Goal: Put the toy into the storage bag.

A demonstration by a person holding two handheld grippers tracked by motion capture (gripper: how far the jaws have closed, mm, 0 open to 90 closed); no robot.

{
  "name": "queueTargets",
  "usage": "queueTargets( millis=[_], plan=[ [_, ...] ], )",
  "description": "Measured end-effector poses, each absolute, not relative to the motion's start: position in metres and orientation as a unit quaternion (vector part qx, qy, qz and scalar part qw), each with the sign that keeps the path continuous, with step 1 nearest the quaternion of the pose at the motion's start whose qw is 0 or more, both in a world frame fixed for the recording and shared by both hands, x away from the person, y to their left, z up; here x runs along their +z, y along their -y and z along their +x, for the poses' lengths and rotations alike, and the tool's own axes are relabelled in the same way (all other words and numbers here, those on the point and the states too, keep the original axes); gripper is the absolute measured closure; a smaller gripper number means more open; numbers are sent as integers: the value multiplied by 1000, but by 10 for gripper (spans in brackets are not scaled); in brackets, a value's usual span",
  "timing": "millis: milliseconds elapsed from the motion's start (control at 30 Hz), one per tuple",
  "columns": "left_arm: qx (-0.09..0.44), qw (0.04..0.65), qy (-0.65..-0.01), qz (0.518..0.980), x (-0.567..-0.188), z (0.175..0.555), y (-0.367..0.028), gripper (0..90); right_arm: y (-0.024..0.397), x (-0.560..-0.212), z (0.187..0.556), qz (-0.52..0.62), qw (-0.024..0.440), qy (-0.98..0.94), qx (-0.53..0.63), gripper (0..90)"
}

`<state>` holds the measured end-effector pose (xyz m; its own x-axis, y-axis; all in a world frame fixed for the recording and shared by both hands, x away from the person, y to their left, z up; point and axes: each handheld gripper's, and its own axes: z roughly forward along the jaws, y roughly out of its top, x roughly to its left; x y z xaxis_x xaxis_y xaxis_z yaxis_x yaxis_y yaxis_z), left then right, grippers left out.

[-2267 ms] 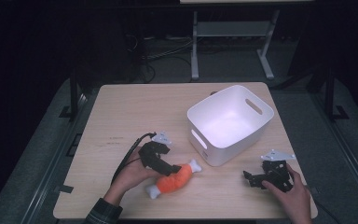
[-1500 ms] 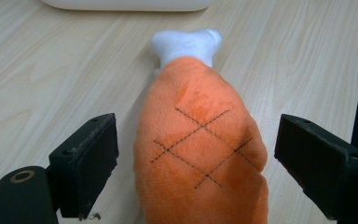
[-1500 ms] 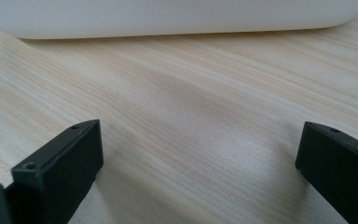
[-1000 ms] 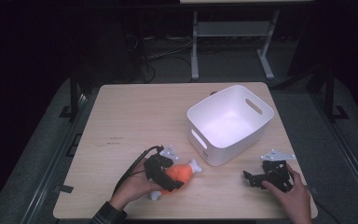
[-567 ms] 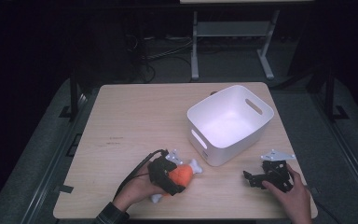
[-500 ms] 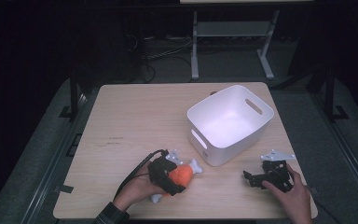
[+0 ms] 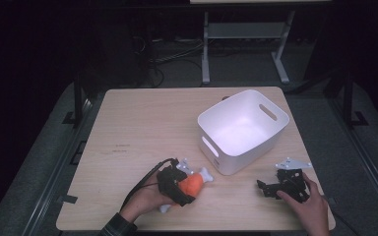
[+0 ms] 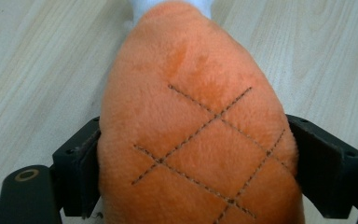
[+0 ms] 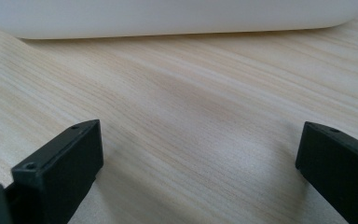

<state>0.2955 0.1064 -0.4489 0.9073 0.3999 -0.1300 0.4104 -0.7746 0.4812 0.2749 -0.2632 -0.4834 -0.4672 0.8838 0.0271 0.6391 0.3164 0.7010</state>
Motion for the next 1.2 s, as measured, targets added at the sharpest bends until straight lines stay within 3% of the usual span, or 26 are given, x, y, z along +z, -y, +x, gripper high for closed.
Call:
queueTargets(
  millis=[1200],
  plan=[
    [-15,292,-233,927,-425,309,-137,211,263,-483,275,482,185,-790,331,2]
  ],
)
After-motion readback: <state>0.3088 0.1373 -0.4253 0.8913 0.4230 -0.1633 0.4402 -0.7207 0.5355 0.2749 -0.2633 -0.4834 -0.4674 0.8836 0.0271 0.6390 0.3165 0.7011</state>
